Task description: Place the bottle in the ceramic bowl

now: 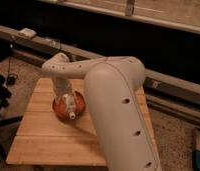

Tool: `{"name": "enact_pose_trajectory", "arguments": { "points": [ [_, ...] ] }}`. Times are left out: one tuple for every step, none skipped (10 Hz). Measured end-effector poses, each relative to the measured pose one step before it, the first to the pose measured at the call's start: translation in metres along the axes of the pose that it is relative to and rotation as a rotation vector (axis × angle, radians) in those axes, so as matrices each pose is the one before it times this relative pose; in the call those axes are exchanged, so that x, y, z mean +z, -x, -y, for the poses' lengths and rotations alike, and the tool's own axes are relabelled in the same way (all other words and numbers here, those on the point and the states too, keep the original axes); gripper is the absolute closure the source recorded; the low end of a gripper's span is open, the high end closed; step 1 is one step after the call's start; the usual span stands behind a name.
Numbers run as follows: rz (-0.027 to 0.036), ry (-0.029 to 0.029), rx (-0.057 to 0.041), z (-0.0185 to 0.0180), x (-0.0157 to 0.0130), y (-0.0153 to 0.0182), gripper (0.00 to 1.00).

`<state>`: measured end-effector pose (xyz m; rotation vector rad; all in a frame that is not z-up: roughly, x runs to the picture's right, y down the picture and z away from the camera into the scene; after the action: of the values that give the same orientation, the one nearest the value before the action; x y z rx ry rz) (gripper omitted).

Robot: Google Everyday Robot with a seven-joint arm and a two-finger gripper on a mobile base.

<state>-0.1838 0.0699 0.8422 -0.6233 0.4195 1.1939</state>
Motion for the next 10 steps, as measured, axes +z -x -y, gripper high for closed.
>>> {"name": "enact_pose_trajectory", "arguments": {
  "points": [
    [0.00256, -0.00334, 0.00012, 0.0015, -0.00028, 0.00081, 0.2],
    [-0.00067, 0.0015, -0.00132, -0.00136, -0.0001, -0.00025, 0.2],
    [-0.00055, 0.00013, -0.00163, -0.00111, 0.00017, -0.00011, 0.2],
    [-0.00029, 0.00079, -0.00091, -0.00093, -0.00005, -0.00007, 0.2],
    [-0.00014, 0.00003, 0.00001, 0.00001, 0.00009, -0.00005, 0.2],
    [-0.00017, 0.00052, -0.0001, -0.00027, -0.00009, -0.00007, 0.2],
    [0.00001, -0.00006, 0.00068, 0.00047, -0.00001, -0.00002, 0.2],
    [-0.00012, 0.00022, 0.00024, 0.00004, -0.00003, -0.00005, 0.2],
    [-0.00005, -0.00006, 0.00052, 0.00037, 0.00004, -0.00003, 0.2],
    [-0.00005, 0.00009, 0.00014, 0.00004, -0.00002, -0.00002, 0.2]
  ]
}}
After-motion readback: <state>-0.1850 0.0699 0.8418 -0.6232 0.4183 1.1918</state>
